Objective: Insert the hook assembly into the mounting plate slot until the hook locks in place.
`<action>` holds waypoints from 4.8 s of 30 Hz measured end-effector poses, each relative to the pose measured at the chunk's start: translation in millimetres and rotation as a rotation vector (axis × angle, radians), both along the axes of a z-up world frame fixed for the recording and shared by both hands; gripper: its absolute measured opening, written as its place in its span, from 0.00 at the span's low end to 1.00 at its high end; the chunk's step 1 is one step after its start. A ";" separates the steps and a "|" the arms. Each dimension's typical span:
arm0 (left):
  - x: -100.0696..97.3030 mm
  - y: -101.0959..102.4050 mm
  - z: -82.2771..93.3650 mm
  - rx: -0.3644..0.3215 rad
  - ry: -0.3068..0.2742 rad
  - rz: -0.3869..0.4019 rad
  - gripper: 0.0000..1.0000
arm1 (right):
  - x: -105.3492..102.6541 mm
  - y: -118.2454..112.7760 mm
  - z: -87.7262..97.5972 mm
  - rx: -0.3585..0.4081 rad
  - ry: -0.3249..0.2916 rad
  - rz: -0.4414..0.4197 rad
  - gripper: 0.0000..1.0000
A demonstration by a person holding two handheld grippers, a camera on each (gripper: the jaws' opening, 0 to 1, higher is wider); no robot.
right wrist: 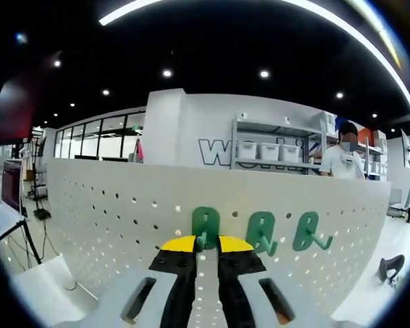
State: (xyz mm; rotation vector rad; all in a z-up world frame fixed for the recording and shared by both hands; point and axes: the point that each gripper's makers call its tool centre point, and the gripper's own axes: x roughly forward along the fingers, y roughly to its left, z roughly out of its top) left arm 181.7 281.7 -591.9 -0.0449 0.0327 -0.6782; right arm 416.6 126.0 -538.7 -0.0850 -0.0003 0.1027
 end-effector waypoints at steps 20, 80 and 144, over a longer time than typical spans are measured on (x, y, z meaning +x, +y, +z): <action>0.8 -1.3 -0.9 0.003 0.002 -0.001 0.88 | -3.4 -1.5 -6.8 0.013 0.002 0.006 0.29; -13.8 -9.5 -0.9 0.054 0.002 -0.004 0.88 | -71.6 -19.9 -29.3 0.062 0.004 0.093 0.90; -13.8 -8.4 -45.4 0.159 0.091 0.106 0.87 | -105.0 23.6 -194.1 -0.108 0.350 0.366 0.73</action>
